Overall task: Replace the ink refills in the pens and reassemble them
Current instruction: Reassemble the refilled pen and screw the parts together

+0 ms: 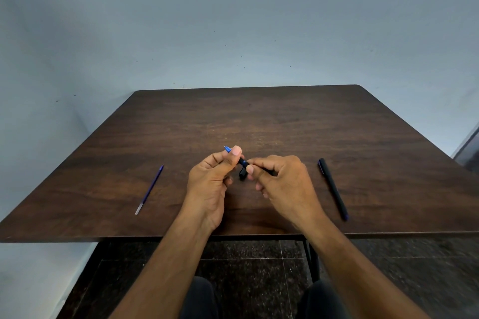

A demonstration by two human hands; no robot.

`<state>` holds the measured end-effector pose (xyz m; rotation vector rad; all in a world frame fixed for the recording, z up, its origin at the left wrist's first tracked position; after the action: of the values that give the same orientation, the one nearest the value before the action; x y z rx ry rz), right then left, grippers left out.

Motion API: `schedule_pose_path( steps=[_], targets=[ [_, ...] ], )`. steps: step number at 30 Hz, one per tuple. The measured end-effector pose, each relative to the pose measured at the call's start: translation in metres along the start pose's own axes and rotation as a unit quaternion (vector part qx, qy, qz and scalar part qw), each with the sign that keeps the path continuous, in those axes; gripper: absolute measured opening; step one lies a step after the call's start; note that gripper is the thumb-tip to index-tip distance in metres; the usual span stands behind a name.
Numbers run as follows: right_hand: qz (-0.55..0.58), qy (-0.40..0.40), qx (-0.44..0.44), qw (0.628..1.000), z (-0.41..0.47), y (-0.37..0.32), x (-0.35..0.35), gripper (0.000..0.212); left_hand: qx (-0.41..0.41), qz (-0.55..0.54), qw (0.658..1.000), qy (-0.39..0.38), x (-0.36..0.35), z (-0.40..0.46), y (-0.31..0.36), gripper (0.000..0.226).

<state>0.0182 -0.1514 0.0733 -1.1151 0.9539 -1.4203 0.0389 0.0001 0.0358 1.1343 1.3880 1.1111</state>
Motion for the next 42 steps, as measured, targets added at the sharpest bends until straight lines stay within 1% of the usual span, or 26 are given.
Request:
schedule_pose_path(
  steps=[3,6,8,11,14,18,21,24,28,31,35,39,42],
  targets=[
    [0.003,-0.002,0.011,1.000,0.000,-0.003,-0.001,0.015,-0.004,-0.011,1.000,-0.003,-0.004,0.000,0.002,0.026],
    [0.011,-0.001,0.009,1.000,-0.001,-0.003,0.000,0.025,-0.017,-0.003,0.999,-0.040,-0.013,-0.003,0.004,0.029],
    [0.009,0.005,0.005,1.000,-0.001,-0.001,0.001,0.023,-0.036,0.002,0.997,-0.066,-0.015,-0.005,0.005,0.037],
    [0.007,0.012,0.000,1.000,0.000,0.003,0.002,0.018,-0.060,0.000,0.993,-0.100,-0.015,-0.010,0.005,0.035],
    [0.008,0.010,-0.007,1.000,0.000,0.006,0.002,0.017,-0.061,-0.002,0.995,-0.078,-0.008,-0.011,0.004,0.029],
    [0.023,0.007,-0.006,1.000,-0.001,0.006,0.001,0.012,-0.035,-0.020,0.999,-0.027,0.000,-0.007,0.000,0.026],
    [0.024,0.008,-0.001,1.000,-0.002,0.004,0.001,0.014,-0.016,-0.029,0.999,-0.006,0.001,-0.004,-0.004,0.017],
    [0.035,0.011,-0.003,0.999,-0.003,0.004,0.002,0.014,-0.006,-0.035,0.999,-0.015,-0.006,-0.003,-0.004,0.020],
    [0.035,0.011,-0.007,0.999,-0.003,0.004,0.004,0.017,-0.022,-0.027,0.996,-0.077,-0.017,-0.006,0.000,0.036],
    [0.031,0.019,-0.009,0.999,-0.003,0.004,0.008,0.017,-0.036,-0.026,0.993,-0.109,-0.016,-0.009,0.002,0.035],
    [0.035,0.018,-0.015,0.999,-0.003,0.007,0.007,0.016,-0.048,-0.005,0.996,-0.077,-0.007,-0.007,0.001,0.028],
    [0.051,0.020,-0.019,0.998,-0.002,0.008,0.003,0.016,-0.028,-0.023,0.999,-0.039,-0.001,-0.002,-0.004,0.025],
    [0.059,0.022,-0.020,0.998,-0.001,0.009,0.004,0.016,-0.018,-0.025,0.999,-0.031,-0.002,0.000,-0.005,0.018]
  ],
)
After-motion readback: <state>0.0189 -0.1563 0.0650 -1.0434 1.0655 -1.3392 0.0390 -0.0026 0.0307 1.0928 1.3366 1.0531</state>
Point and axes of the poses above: each hand's wrist, its own z-axis towards the middle knuckle, its own x-axis out of the back of the hand, y = z × x, the point moved 10 cm from there along z, towards the middle knuckle, and after that the axes turned 14 degrees about z, right-handed, at the moved point
